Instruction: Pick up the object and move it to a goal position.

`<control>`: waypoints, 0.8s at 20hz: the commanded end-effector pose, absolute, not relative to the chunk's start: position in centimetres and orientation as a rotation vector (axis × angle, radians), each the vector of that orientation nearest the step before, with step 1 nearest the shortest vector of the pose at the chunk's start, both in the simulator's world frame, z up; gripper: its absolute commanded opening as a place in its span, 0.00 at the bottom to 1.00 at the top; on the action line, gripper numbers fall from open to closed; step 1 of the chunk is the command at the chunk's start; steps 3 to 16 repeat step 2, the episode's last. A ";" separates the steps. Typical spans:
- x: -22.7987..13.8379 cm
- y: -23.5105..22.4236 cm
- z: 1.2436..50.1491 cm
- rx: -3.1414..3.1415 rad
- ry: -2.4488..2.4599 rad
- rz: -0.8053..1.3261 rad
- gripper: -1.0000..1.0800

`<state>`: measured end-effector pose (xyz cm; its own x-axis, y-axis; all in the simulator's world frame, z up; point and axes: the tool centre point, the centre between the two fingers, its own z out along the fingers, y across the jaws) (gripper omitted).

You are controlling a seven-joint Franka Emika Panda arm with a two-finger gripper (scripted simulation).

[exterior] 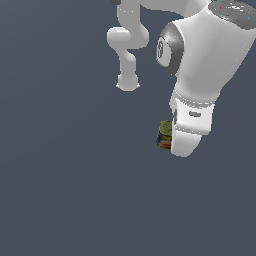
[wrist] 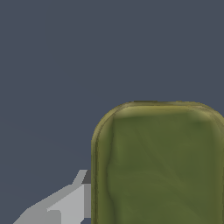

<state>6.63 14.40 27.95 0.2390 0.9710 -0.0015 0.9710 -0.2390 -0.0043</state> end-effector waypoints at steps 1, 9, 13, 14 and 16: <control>6.8 14.5 28.4 -2.473 -1.938 0.000 0.00; 6.8 14.5 28.4 -2.473 -1.938 0.000 0.00; 6.8 14.5 28.4 -2.473 -1.938 0.000 0.00; 6.8 14.5 28.4 -2.473 -1.938 0.000 0.00; 6.8 14.5 28.4 -2.473 -1.938 0.000 0.00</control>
